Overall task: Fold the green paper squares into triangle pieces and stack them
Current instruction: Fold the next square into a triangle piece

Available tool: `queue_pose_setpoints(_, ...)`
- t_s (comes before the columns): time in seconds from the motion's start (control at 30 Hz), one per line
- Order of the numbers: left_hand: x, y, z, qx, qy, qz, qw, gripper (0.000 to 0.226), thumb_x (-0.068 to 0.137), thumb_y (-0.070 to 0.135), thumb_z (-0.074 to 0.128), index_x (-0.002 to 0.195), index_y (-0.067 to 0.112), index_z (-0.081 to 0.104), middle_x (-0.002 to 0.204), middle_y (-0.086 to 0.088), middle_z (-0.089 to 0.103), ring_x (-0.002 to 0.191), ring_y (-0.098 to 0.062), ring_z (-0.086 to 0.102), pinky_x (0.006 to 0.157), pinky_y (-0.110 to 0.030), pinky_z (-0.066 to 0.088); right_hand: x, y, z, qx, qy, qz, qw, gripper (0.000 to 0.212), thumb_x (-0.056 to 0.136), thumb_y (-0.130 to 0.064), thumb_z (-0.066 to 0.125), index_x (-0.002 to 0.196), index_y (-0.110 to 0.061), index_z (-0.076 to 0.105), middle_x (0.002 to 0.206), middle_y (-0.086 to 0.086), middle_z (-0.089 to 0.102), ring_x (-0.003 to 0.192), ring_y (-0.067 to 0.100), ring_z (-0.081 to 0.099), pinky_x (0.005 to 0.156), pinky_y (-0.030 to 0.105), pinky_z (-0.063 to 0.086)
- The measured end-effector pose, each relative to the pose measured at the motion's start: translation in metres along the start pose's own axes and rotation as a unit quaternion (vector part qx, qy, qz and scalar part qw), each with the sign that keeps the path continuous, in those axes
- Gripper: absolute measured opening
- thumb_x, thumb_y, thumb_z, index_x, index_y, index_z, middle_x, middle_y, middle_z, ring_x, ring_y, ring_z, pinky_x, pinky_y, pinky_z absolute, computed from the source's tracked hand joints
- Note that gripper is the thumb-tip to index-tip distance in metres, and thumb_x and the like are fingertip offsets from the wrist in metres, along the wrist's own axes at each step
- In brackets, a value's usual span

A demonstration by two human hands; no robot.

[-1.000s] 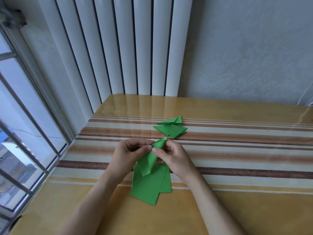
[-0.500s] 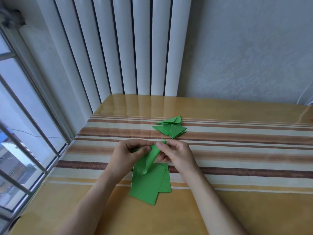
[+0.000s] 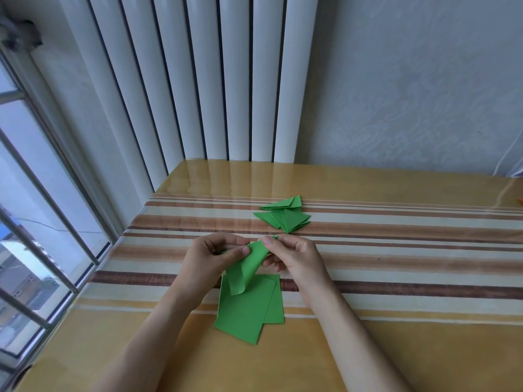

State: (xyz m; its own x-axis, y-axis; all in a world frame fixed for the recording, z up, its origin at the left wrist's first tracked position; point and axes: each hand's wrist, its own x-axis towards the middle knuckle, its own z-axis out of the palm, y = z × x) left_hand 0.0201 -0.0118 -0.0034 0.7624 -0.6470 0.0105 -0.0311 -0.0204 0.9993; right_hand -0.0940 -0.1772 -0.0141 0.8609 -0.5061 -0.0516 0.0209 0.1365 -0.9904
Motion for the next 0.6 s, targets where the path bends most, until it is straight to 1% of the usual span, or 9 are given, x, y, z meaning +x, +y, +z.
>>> queue_pose_setpoints(0.07, 0.0005, -0.0004, -0.0009, -0.005, -0.009, 0.007, 1.0, 0.018, 0.086, 0.009, 0.078, 0.103, 0.006, 0.079, 0.094, -0.009, 0.081, 0.084, -0.019, 0.077, 0.062, -0.025, 0.061, -0.0007, -0.0014, -0.0001, 0.008, -0.002, 0.006, 1.0, 0.018, 0.096, -0.022, 0.074, 0.099, -0.005, 0.081, 0.079, 0.011, 0.075, 0.068, 0.015, 0.068, 0.06, 0.022, 0.049)
queue_pose_setpoints(0.17, 0.0006, -0.0003, -0.0029, -0.004, -0.02, 0.022, 1.0, 0.021, 0.085, 0.009, 0.078, 0.105, 0.005, 0.08, 0.098, -0.011, 0.081, 0.094, -0.027, 0.077, 0.078, -0.033, 0.063, -0.0008, -0.0026, 0.0, 0.01, -0.002, 0.008, 1.0, 0.014, 0.095, -0.021, 0.075, 0.095, -0.009, 0.083, 0.075, 0.01, 0.074, 0.066, 0.013, 0.067, 0.06, 0.021, 0.048)
queue_pose_setpoints(0.27, 0.0008, -0.0012, -0.0043, -0.01, -0.03, 0.026, 0.999, 0.023, 0.085, 0.01, 0.077, 0.107, 0.003, 0.079, 0.101, -0.013, 0.08, 0.099, -0.031, 0.076, 0.085, -0.039, 0.062, -0.001, -0.0024, 0.0006, 0.009, 0.0, 0.007, 1.0, 0.012, 0.094, -0.02, 0.076, 0.092, -0.01, 0.083, 0.072, 0.008, 0.073, 0.064, 0.012, 0.066, 0.059, 0.022, 0.048)
queue_pose_setpoints(0.33, 0.0011, -0.0015, -0.0046, -0.011, -0.033, 0.03, 0.999, 0.024, 0.084, 0.009, 0.077, 0.107, 0.002, 0.079, 0.102, -0.013, 0.08, 0.1, -0.032, 0.076, 0.09, -0.041, 0.061, -0.001, -0.0019, 0.0007, 0.008, 0.003, 0.008, 1.0, 0.013, 0.093, -0.02, 0.076, 0.093, -0.008, 0.082, 0.072, 0.008, 0.073, 0.063, 0.012, 0.066, 0.059, 0.021, 0.048)
queue_pose_setpoints(0.4, 0.0016, -0.0017, -0.0044, -0.008, -0.03, 0.027, 0.999, 0.023, 0.085, 0.008, 0.077, 0.107, 0.004, 0.08, 0.101, -0.012, 0.08, 0.098, -0.03, 0.076, 0.085, -0.038, 0.063, -0.0002, -0.0014, 0.0009, 0.009, 0.009, 0.01, 1.0, 0.017, 0.093, -0.02, 0.077, 0.095, -0.003, 0.08, 0.072, 0.007, 0.073, 0.063, 0.012, 0.066, 0.058, 0.022, 0.047)
queue_pose_setpoints(0.47, 0.0002, 0.0001, -0.0032, -0.007, -0.025, 0.017, 1.0, 0.02, 0.086, 0.007, 0.077, 0.105, 0.006, 0.08, 0.099, -0.01, 0.081, 0.094, -0.026, 0.077, 0.074, -0.032, 0.063, 0.0004, -0.0009, 0.0009, 0.01, 0.015, 0.011, 1.0, 0.02, 0.093, -0.019, 0.077, 0.097, 0.001, 0.078, 0.071, 0.007, 0.072, 0.062, 0.011, 0.066, 0.058, 0.022, 0.047)
queue_pose_setpoints(0.5, 0.0, -0.0001, -0.0031, -0.006, -0.025, 0.015, 1.0, 0.019, 0.086, 0.008, 0.077, 0.105, 0.007, 0.081, 0.099, -0.01, 0.081, 0.094, -0.026, 0.077, 0.073, -0.032, 0.063, 0.0004, -0.0006, 0.0009, 0.01, 0.016, 0.011, 1.0, 0.021, 0.093, -0.019, 0.077, 0.097, 0.002, 0.078, 0.071, 0.007, 0.072, 0.061, 0.011, 0.066, 0.058, 0.022, 0.047)
queue_pose_setpoints(0.6, 0.0012, -0.0013, -0.0045, -0.002, -0.027, 0.011, 1.0, 0.02, 0.087, 0.009, 0.077, 0.107, 0.006, 0.08, 0.101, -0.012, 0.08, 0.097, -0.03, 0.076, 0.077, -0.036, 0.063, 0.0, -0.0004, 0.0008, 0.008, 0.017, 0.01, 1.0, 0.02, 0.093, -0.019, 0.077, 0.096, 0.002, 0.077, 0.07, 0.006, 0.072, 0.061, 0.011, 0.066, 0.059, 0.023, 0.047)
